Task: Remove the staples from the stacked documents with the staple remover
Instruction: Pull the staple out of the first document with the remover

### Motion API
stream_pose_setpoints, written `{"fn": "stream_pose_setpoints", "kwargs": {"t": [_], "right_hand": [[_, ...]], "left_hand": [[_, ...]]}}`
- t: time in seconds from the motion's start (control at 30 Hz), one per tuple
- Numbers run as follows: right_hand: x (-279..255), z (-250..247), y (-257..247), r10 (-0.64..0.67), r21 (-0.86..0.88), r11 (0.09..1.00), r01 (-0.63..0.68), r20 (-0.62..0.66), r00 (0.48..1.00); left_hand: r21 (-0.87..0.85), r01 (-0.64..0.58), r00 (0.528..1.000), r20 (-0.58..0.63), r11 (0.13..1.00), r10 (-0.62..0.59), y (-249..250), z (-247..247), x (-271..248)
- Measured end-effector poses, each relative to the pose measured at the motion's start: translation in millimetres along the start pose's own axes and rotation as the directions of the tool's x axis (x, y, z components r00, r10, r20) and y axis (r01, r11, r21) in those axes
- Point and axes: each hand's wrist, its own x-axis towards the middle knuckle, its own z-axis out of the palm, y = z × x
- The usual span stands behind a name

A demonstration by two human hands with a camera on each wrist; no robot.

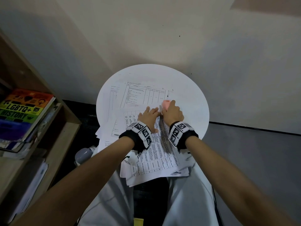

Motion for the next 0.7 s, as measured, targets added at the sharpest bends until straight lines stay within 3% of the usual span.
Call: {"fn": "stream_pose_setpoints", "kwargs": {"t": [0.23, 0.43, 0.5, 0.63, 0.7], "right_hand": [[2, 3, 14, -0.371, -0.381, 0.871, 0.310, -0.097, 0.924], [9, -1, 25, -0.555, -0.501, 0.736, 0.456, -0.059, 0.830], [13, -6, 21, -0.554, -0.480, 0.739, 0.473, -0.034, 0.832], [13, -10, 13, -0.348, -0.184, 0.923, 0.337, -0.026, 0.937], [6, -10, 14, -0.260, -0.049, 0.965, 0.259, -0.027, 0.965]], "left_hand": [[0.007, 0.000, 1.000, 0.012, 1.000, 0.000, -1, 0, 1], [0.021, 0.005, 1.000, 0.013, 1.000, -0.006, 0, 0, 1], [0.020, -0.001, 1.000, 0.006, 1.000, 0.001, 0, 0, 1], [0.018, -0.012, 1.000, 0.011, 1.000, 0.012, -2, -1, 2], [-0.046, -0.043, 0.999, -0.015, 0.998, 0.043, -8, -1, 2]]}}
